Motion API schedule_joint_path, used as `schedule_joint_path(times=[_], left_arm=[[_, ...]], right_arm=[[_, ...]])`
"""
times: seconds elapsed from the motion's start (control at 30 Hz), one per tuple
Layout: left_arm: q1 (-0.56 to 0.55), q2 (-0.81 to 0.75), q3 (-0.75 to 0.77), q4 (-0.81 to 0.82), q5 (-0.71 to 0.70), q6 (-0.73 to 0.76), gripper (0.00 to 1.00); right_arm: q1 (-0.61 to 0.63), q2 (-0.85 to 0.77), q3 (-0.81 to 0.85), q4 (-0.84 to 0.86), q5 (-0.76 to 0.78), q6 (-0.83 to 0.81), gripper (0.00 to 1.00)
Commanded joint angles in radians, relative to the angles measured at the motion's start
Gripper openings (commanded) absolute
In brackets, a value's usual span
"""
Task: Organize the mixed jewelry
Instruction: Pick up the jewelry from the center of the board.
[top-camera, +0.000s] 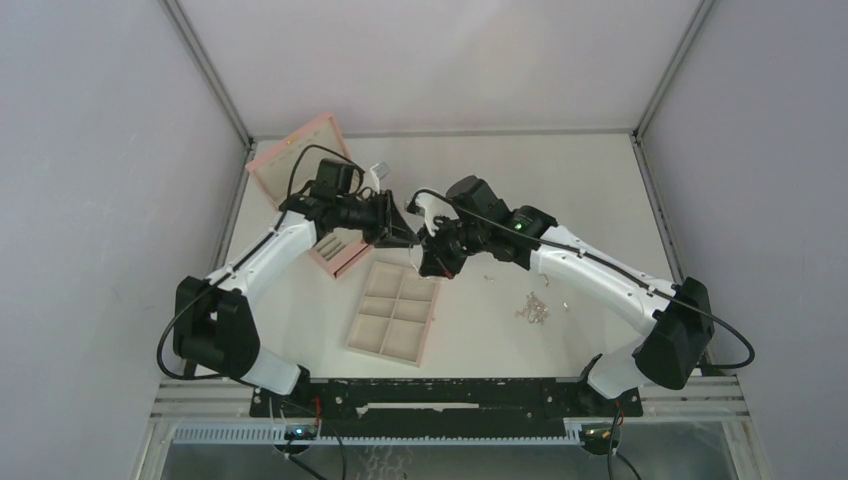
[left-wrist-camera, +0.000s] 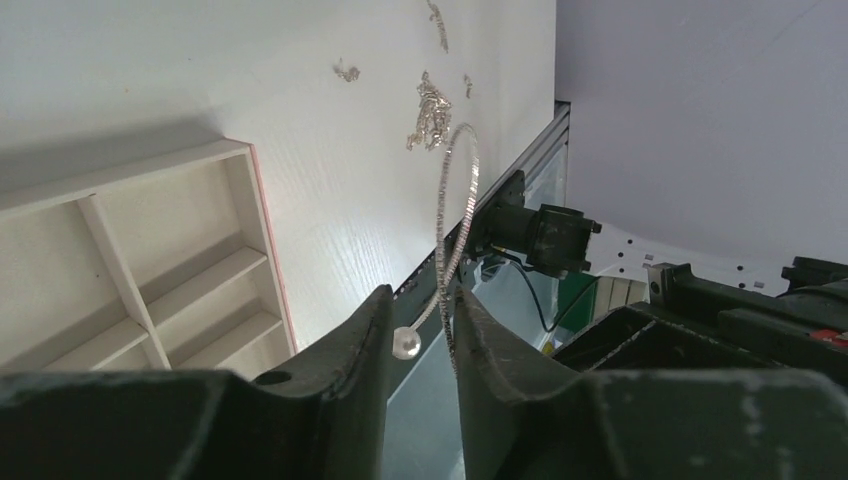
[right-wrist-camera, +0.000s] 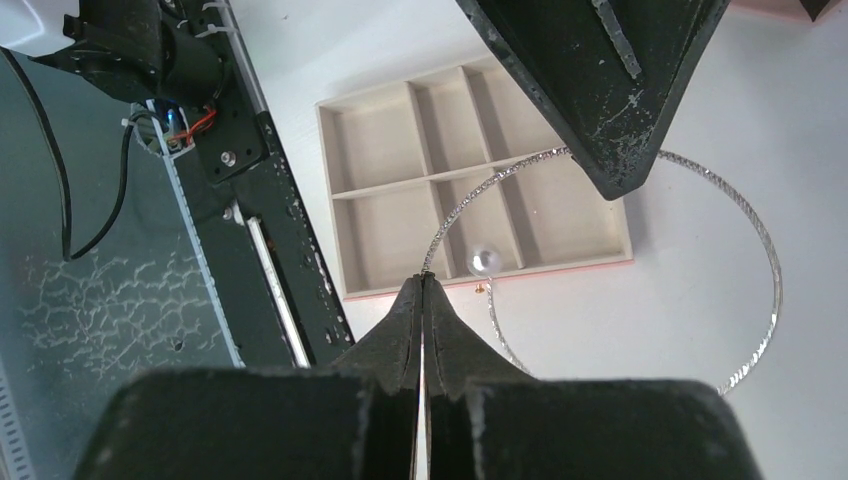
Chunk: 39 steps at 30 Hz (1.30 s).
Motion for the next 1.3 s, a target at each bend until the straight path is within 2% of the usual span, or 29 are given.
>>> schedule_joint_path(times=[0.0,0.07,0.23,0.5,0.53,0.6,0.63,0.67,0.77,0.9,1.03,1.13,1.2,1.27], left_arm=[[-0.002,-0.025,0.017,0.047,0.083,-0.001,0.32],[-0.002,-0.026,0.011,0.059,0.091,-0.006,0.29],[-0.002,-0.023,0.021,0.058,0.100,-0.008,0.01],[-0.001,-0.047,0.043,0.045,0.060,0.002,0.00],[-0.001,-0.052,0.052,0.029,0.033,0.014,0.00],[-0.002,-0.067,0.064,0.011,0.002,0.042,0.00],[0.000,-0.080,0.067,0.009,-0.009,0.056,0.00],[0.000,-0.100,0.071,0.001,-0.026,0.073,0.00],[0.005,-0.158,0.106,-0.049,-0.144,0.151,0.00],[0.039,-0.247,0.118,-0.041,-0.311,0.210,0.00],[0.076,-0.349,0.058,0.073,-0.531,0.227,0.00],[0.095,-0.445,-0.044,0.227,-0.739,0.224,0.00],[0.102,-0.515,-0.151,0.406,-0.889,0.228,0.00],[0.107,-0.572,-0.265,0.660,-0.975,0.277,0.00]], right_arm=[[0.007,-0.027,0.011,0.009,0.004,-0.011,0.00],[0.008,-0.028,0.011,0.010,0.006,-0.011,0.00],[0.008,-0.027,0.012,0.012,0.015,-0.009,0.00],[0.007,-0.040,0.012,0.008,0.057,0.001,0.01],[0.007,-0.042,0.011,0.009,0.074,0.010,0.12],[0.007,-0.051,0.017,0.015,0.121,0.043,0.57],[0.005,-0.061,0.026,0.011,0.124,0.050,0.66],[0.002,-0.076,0.039,0.009,0.124,0.061,0.72],[-0.015,-0.140,0.074,0.001,0.116,0.085,0.79],[-0.041,-0.222,0.152,-0.027,0.150,0.115,0.83],[-0.072,-0.310,0.141,0.030,0.239,0.166,0.83],[-0.117,-0.352,0.082,0.088,0.321,0.206,0.83],[-0.153,-0.356,0.059,0.089,0.345,0.234,0.83],[-0.189,-0.354,0.047,0.083,0.325,0.256,0.83]])
